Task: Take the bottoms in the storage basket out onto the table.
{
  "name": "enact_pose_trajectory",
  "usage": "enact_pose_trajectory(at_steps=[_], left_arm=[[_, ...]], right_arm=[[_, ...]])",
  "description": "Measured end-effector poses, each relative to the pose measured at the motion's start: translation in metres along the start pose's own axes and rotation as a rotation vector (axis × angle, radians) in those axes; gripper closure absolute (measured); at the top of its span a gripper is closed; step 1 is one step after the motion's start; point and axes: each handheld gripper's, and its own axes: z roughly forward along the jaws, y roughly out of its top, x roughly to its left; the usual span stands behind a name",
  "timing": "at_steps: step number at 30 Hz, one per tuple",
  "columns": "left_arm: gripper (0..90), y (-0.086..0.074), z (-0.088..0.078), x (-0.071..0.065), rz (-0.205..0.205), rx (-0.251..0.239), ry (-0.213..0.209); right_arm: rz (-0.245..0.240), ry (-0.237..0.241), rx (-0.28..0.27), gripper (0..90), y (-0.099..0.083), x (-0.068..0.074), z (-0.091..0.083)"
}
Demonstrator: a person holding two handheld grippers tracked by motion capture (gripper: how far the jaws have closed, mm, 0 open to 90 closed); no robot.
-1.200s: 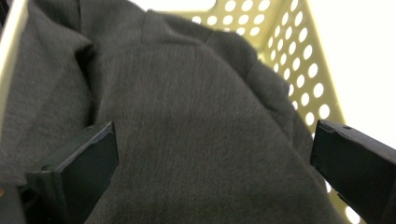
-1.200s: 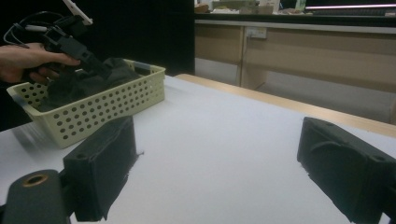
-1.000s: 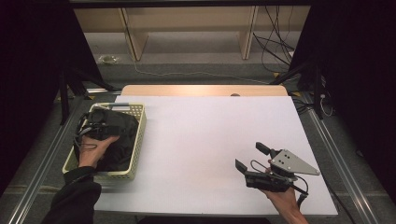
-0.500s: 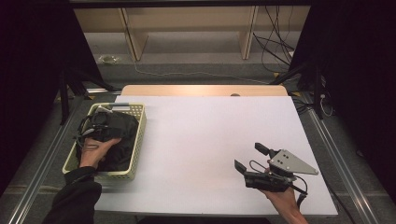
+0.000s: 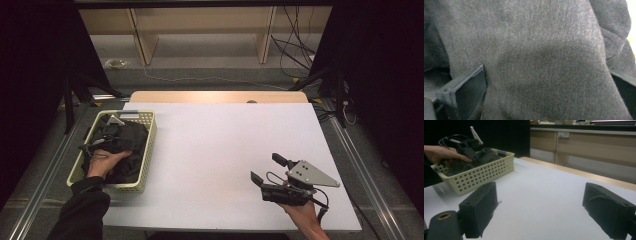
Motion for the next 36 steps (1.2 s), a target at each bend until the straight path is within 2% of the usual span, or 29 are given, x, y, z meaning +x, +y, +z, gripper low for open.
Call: enact_pose_trajectory(at_steps=[1, 2, 4, 7, 8, 9, 10, 12, 13, 15, 16, 18, 20, 25, 26, 27, 28, 33, 36], left_arm=[[0.0, 0.0, 0.0, 0.0, 0.0, 0.0, 0.0], [0.0, 0.0, 0.001, 0.0, 0.015, 0.033, -0.008], [0.0, -0.001, 0.005, -0.001, 0.046, 0.068, 0.004], [0.0, -0.001, 0.007, 0.001, 0.056, 0.071, -0.004], [1.7, -0.001, 0.008, 0.003, 0.066, 0.073, 0.006], [4.0, -0.001, 0.008, 0.003, 0.066, 0.073, 0.006], [7.0, -0.001, 0.007, 0.002, 0.087, 0.078, 0.037], [13.2, -0.001, 0.006, 0.0, 0.106, 0.081, 0.065], [15.6, -0.001, 0.006, 0.0, 0.106, 0.081, 0.065], [19.9, -0.002, 0.006, -0.003, 0.136, 0.088, 0.096], [22.2, -0.002, 0.006, -0.003, 0.136, 0.088, 0.096], [29.9, -0.002, 0.005, -0.004, 0.167, 0.088, 0.119], [38.1, -0.003, 0.004, -0.002, 0.178, 0.076, 0.122], [49.5, -0.003, 0.001, 0.001, 0.189, 0.061, 0.109], [52.9, -0.003, -0.001, 0.002, 0.196, 0.04, 0.101], [55.5, -0.003, -0.001, 0.002, 0.196, 0.04, 0.101], [57.6, -0.003, -0.002, 0.005, 0.185, 0.013, 0.081], [62.6, -0.002, -0.006, 0.01, 0.177, -0.008, 0.051], [63.6, -0.003, -0.011, 0.016, 0.164, -0.037, 0.016]], right_arm=[[0.0, 0.0, 0.0, 13.2, 0.0, 0.0, 0.0], [0.0, -0.001, 0.004, 13.3, 0.0, 0.0, 0.0], [0.002, 0.001, 0.004, 13.3, 0.0, 0.0, 0.0], [0.0, 0.001, 0.005, 13.4, 0.0, 0.0, 0.0], [0.001, -0.001, 0.005, 13.5, 0.0, 0.0, 0.0], [0.0, -0.001, 0.008, 13.5, 0.0, 0.0, 0.0], [-0.001, -0.002, 0.006, 13.6, 0.0, 0.0, -0.001], [-0.001, -0.002, 0.006, 13.7, 0.0, 0.0, -0.001], [-0.001, -0.002, 0.006, 13.7, 0.0, 0.0, -0.001], [-0.004, -0.003, 0.008, 13.9, 0.0, 0.0, -0.002], [-0.003, -0.005, 0.008, 13.9, 0.0, 0.0, -0.002], [0.0, -0.006, 0.007, 14.0, 0.0, 0.0, -0.002], [-0.002, -0.002, 0.01, 14.2, 0.0, 0.0, -0.002], [-0.003, 0.0, 0.008, 14.6, 0.0, 0.001, -0.001], [-0.006, 0.0, 0.009, 14.7, 0.0, 0.001, 0.0], [-0.006, 0.0, 0.009, 14.7, 0.0, 0.001, 0.0], [-0.004, 0.002, 0.011, 14.9, 0.0, 0.001, 0.0], [-0.002, -0.001, 0.016, 15.3, 0.0, 0.0, 0.001], [0.003, 0.0, 0.014, 15.5, 0.0, 0.0, 0.001]])
